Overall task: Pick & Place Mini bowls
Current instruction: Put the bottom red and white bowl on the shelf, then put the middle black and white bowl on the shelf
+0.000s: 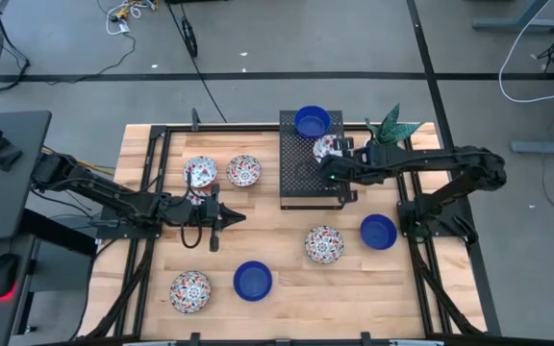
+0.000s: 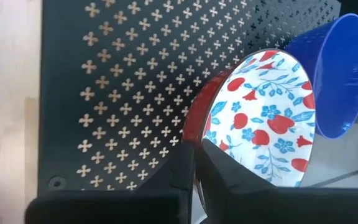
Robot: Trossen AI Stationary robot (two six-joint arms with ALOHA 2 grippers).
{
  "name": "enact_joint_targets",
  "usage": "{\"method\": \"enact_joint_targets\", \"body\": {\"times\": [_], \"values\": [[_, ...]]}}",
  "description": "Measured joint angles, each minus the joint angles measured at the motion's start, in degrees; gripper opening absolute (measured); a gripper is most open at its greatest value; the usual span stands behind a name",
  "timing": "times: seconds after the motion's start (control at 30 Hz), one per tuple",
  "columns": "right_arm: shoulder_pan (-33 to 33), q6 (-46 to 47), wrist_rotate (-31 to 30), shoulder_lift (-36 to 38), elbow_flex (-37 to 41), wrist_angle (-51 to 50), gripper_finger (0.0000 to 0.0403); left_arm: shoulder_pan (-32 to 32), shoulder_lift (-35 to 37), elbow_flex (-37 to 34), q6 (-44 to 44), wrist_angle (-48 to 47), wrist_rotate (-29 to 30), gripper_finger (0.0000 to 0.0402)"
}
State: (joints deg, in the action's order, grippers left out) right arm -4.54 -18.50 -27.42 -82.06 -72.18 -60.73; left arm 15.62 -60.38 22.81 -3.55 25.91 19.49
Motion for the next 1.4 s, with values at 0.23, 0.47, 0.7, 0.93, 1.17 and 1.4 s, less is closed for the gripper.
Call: {"method": "enact_joint_targets", "body": {"times": [0.23,0.47,0.7,0.93,1.17,1.4], "values": [[-0.28,0.76,-0.2,0.0,0.0,1.19,0.0046,0.0,0.0,0.0,0.11,0.0,0.02,0.0019],[0.08,1.51,-0.2,0.26,0.0,1.03,0.0127,0.0,0.0,0.0,0.09,0.0,0.01,0.0019],[4.56,7.33,-0.15,2.58,-2.69,-1.29,0.0189,0.0,0.0,0.0,-0.17,0.0,0.02,0.0019],[15.38,21.78,8.84,3.29,-5.28,-0.73,0.02,0.0,0.0,0.0,-0.62,-0.02,0.0,0.0019],[30.27,30.6,13.78,1.04,4.24,11.91,0.02,0.0,0.0,0.0,-1.81,-0.04,-0.18,0.0019],[37.4,36.67,13.46,-2.63,16.35,31.61,0.0218,0.0,0.0,0.0,-1.82,0.06,-0.18,0.0019]]}}
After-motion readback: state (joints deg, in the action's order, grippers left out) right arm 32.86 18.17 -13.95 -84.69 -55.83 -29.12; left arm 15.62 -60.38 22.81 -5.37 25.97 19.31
